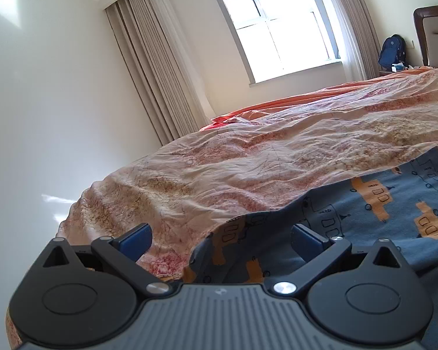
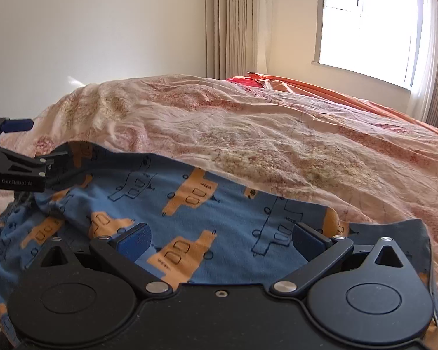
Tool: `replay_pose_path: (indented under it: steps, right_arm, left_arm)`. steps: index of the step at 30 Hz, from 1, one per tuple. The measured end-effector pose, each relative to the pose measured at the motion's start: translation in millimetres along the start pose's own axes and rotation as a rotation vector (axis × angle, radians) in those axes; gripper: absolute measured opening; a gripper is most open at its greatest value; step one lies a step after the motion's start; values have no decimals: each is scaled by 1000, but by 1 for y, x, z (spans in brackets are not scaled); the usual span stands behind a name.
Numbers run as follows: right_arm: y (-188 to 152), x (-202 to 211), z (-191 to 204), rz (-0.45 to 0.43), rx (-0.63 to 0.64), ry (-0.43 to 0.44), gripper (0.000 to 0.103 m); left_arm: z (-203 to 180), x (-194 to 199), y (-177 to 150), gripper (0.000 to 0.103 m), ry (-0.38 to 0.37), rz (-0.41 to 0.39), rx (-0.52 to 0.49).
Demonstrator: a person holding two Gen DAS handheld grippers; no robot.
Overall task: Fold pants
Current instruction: 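Move both tools forward to the edge of the blue pants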
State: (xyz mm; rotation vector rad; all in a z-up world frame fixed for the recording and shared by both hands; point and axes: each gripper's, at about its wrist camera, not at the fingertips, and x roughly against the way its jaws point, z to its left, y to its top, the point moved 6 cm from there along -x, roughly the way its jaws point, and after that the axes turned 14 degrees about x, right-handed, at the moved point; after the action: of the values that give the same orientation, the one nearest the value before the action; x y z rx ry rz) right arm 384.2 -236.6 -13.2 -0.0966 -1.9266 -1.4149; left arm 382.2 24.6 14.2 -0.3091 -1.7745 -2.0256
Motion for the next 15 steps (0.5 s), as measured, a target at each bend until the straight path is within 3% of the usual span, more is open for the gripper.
replay_pose_path:
  steps: [5,9,13,15]
  right_arm:
    - [17,-36,-18,-19,57,114,103]
    - [29,-61,-21,-20,151,147,103]
    - [32,-84,-21,-13,176,325,103]
    - [33,-91,-23,-25,145,361,103]
  left_arm:
    - [12,-29,4,103,36,9,-17]
    - [14,-43,4,103,46,-4,-76]
    - [16,-48,9,103,-25,-49,-146]
    - [16,-49,10,103,-87,-68,-169]
